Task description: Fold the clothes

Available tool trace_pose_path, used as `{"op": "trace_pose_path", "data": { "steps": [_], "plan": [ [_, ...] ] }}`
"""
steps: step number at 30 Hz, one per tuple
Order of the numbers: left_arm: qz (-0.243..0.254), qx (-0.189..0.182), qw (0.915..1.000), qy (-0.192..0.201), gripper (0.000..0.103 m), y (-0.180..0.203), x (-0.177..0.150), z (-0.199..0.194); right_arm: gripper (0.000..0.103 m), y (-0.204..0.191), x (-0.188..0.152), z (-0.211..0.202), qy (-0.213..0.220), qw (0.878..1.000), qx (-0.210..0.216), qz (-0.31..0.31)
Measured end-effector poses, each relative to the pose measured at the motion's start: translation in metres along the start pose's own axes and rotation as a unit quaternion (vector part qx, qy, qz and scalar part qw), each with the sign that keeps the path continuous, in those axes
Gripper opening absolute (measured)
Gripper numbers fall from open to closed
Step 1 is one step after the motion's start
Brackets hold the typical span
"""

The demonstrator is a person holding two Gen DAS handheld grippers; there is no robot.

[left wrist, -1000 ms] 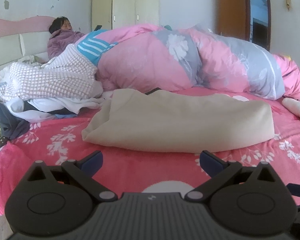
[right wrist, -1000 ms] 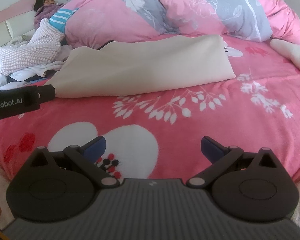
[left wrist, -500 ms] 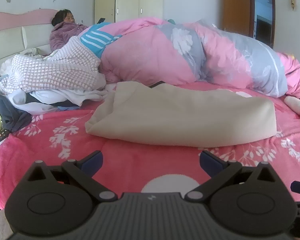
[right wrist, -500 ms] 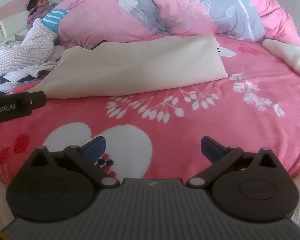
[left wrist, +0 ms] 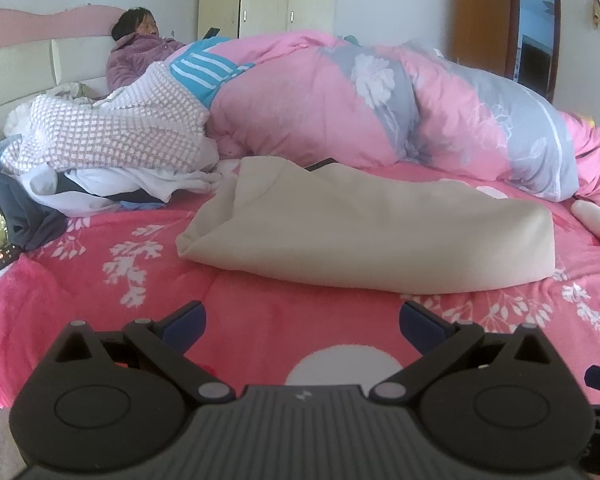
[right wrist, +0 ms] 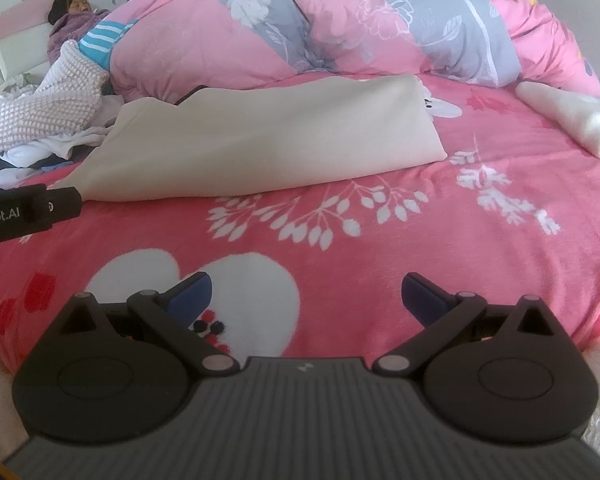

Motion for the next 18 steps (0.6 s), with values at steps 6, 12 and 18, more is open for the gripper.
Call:
{"op": "trace_pose_path", "data": {
  "steps": [6,12,18],
  "plan": [
    [-0.001,-0.002,1.0000,-0.004,0.103,0.0003,-0.0010,0.0021,0.102,-0.0009,0.0005,0.0008,-0.001,1.000,-0.002,-0.001],
    [-0.002,-0.003,1.0000,-0.006,0.103,0.0004,-0.0017,0.0037,0.102,-0.0014,0.0001,0.0012,-0.002,1.000,-0.004,-0.001],
    [-0.003,-0.005,1.0000,-0.008,0.103,0.0001,-0.0025,0.0051,0.102,-0.0024,0.0001,0.0019,-0.004,1.000,-0.005,-0.001]
  ]
}}
Point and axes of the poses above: each gripper's, at about its wrist camera, not at the fingertips, and z roughly the way its jaws point, y to its right, x to its top, the point moved 2 cm from there along z, roughly the way its jaws point, and after that the axes turned 2 degrees about x, right-handed, at the moved point
